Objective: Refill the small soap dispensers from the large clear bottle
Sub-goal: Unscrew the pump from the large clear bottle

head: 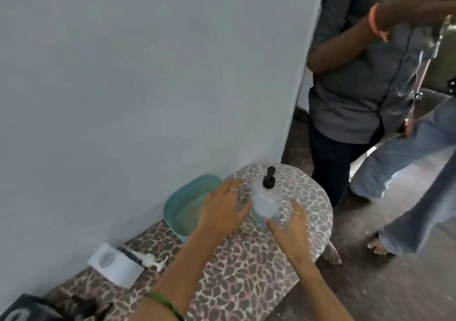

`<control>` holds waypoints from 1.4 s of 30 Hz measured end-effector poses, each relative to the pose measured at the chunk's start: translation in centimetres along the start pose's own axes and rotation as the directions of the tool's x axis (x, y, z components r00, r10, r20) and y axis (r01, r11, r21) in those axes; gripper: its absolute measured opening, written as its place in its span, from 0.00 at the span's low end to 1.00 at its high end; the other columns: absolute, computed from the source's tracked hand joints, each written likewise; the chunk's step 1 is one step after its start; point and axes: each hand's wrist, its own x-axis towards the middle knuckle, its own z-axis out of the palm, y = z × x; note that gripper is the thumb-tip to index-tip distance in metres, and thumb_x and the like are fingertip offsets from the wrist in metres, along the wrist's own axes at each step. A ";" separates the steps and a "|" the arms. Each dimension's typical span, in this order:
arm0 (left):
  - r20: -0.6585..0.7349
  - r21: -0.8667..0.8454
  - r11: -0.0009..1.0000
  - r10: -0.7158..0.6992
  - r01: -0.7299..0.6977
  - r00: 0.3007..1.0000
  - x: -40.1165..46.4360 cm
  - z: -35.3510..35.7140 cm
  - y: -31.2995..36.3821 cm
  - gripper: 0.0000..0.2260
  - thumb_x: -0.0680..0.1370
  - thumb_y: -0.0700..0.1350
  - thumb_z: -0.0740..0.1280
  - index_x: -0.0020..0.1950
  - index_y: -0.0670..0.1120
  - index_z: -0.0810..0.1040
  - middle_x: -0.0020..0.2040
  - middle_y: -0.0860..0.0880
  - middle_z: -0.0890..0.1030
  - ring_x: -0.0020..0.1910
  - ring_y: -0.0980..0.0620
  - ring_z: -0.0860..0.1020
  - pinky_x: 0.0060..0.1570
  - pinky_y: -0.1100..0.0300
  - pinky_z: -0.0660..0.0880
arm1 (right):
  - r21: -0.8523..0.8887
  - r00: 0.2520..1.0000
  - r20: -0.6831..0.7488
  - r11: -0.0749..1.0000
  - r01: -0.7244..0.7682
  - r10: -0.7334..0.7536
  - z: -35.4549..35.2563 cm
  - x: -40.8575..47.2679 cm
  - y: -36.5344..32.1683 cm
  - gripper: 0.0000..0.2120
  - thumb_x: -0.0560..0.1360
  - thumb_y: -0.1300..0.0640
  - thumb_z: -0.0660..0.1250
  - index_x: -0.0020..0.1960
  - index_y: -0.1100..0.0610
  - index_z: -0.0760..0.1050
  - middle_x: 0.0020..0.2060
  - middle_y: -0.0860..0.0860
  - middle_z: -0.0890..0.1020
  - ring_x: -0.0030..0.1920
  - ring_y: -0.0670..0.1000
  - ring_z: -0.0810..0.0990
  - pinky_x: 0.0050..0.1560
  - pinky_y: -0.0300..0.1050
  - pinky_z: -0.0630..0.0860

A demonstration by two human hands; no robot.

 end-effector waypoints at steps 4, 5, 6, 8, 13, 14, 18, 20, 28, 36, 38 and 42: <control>0.088 -0.044 0.999 -0.014 0.018 0.996 2.8 1.4 1.4 0.30 0.77 0.57 0.64 0.75 0.47 0.60 0.74 0.50 0.62 0.73 0.51 0.61 0.71 0.53 0.58 | 0.098 0.993 0.113 0.995 -0.033 0.021 1.3 3.2 0.7 0.49 0.63 0.47 0.79 0.75 0.56 0.56 0.71 0.54 0.66 0.70 0.54 0.67 0.68 0.53 0.68; 0.100 -0.053 0.998 -0.023 0.028 0.995 3.3 1.8 1.7 0.30 0.76 0.56 0.65 0.74 0.47 0.60 0.74 0.50 0.63 0.72 0.51 0.61 0.70 0.52 0.59 | 0.152 0.991 0.132 0.988 -0.036 0.016 2.0 3.8 1.3 0.47 0.62 0.47 0.79 0.73 0.54 0.59 0.68 0.51 0.69 0.67 0.52 0.70 0.65 0.51 0.71; 0.111 -0.070 0.997 -0.032 0.040 0.993 3.5 2.1 2.0 0.30 0.76 0.56 0.65 0.74 0.47 0.60 0.74 0.50 0.63 0.72 0.51 0.62 0.70 0.52 0.61 | 0.167 0.991 0.135 0.985 -0.034 0.011 2.4 4.0 1.4 0.43 0.62 0.49 0.79 0.71 0.52 0.62 0.64 0.48 0.73 0.64 0.50 0.73 0.61 0.46 0.72; 0.127 -0.102 0.992 -0.056 0.070 0.990 4.1 2.5 2.4 0.31 0.76 0.55 0.66 0.74 0.48 0.60 0.73 0.49 0.64 0.71 0.49 0.64 0.69 0.51 0.63 | 0.206 0.990 0.140 0.978 -0.019 -0.010 3.0 4.3 1.4 0.38 0.65 0.56 0.79 0.69 0.52 0.63 0.58 0.45 0.74 0.59 0.48 0.75 0.53 0.33 0.71; 0.165 -0.185 0.977 -0.077 0.108 0.983 4.8 3.7 2.7 0.29 0.75 0.54 0.68 0.73 0.50 0.63 0.68 0.48 0.70 0.67 0.49 0.69 0.67 0.51 0.66 | 0.247 0.993 0.110 0.967 -0.059 0.032 3.3 4.5 1.0 0.33 0.68 0.55 0.77 0.68 0.55 0.66 0.54 0.46 0.75 0.51 0.45 0.75 0.39 0.25 0.70; 0.168 -0.208 0.972 -0.072 0.107 0.983 4.8 3.8 2.7 0.29 0.75 0.54 0.68 0.74 0.51 0.62 0.68 0.48 0.70 0.67 0.49 0.69 0.67 0.51 0.67 | 0.243 0.995 0.100 0.969 -0.053 0.029 3.1 4.4 1.1 0.33 0.68 0.54 0.77 0.68 0.54 0.66 0.54 0.45 0.76 0.53 0.46 0.76 0.40 0.27 0.70; 0.154 -0.271 0.957 -0.068 0.109 0.986 5.6 3.7 3.0 0.24 0.77 0.53 0.66 0.72 0.50 0.66 0.62 0.47 0.76 0.60 0.47 0.75 0.61 0.54 0.71 | 0.228 0.994 0.103 0.972 -0.050 0.027 2.2 4.5 0.9 0.37 0.69 0.55 0.76 0.72 0.59 0.62 0.53 0.44 0.72 0.55 0.45 0.74 0.45 0.32 0.69; 0.171 -0.304 0.946 -0.062 0.113 0.983 4.9 3.0 3.3 0.21 0.78 0.52 0.65 0.70 0.50 0.69 0.58 0.47 0.79 0.57 0.47 0.77 0.58 0.55 0.73 | 0.178 0.995 0.100 0.983 -0.040 0.023 1.5 3.7 0.8 0.39 0.68 0.55 0.76 0.73 0.59 0.61 0.53 0.46 0.73 0.59 0.51 0.76 0.47 0.34 0.69; 0.184 -0.427 0.889 -0.093 0.164 0.979 -1.7 1.7 0.0 0.20 0.78 0.52 0.66 0.69 0.50 0.72 0.65 0.54 0.76 0.64 0.56 0.72 0.60 0.69 0.65 | 0.051 0.938 0.343 0.998 0.029 -0.044 2.5 -2.4 1.6 0.33 0.64 0.48 0.77 0.63 0.58 0.68 0.51 0.48 0.79 0.50 0.50 0.79 0.44 0.40 0.76; 0.130 -0.464 0.857 -0.183 0.223 0.975 -7.2 -1.2 -3.3 0.16 0.77 0.50 0.68 0.64 0.49 0.76 0.59 0.56 0.79 0.59 0.62 0.73 0.49 0.81 0.63 | 0.105 0.827 0.522 0.978 0.181 -0.209 4.5 -6.1 -1.3 0.28 0.62 0.47 0.78 0.57 0.49 0.69 0.48 0.44 0.79 0.48 0.45 0.78 0.47 0.42 0.78; 0.067 -0.443 0.868 -0.216 0.223 0.974 -8.9 -2.1 -4.4 0.17 0.76 0.50 0.68 0.64 0.49 0.76 0.57 0.55 0.79 0.56 0.61 0.75 0.49 0.80 0.65 | 0.138 0.782 0.565 0.964 0.227 -0.265 5.6 -7.2 -2.2 0.29 0.63 0.48 0.78 0.59 0.47 0.67 0.49 0.42 0.78 0.48 0.42 0.77 0.46 0.37 0.76; -0.066 -0.512 0.830 -0.294 0.221 0.953 -11.6 -3.0 -6.6 0.13 0.75 0.48 0.70 0.59 0.48 0.79 0.52 0.55 0.82 0.54 0.60 0.79 0.59 0.66 0.71 | 0.233 0.704 0.603 0.928 0.292 -0.373 8.3 -9.1 -3.2 0.31 0.64 0.46 0.77 0.62 0.46 0.67 0.53 0.43 0.78 0.52 0.43 0.78 0.50 0.40 0.76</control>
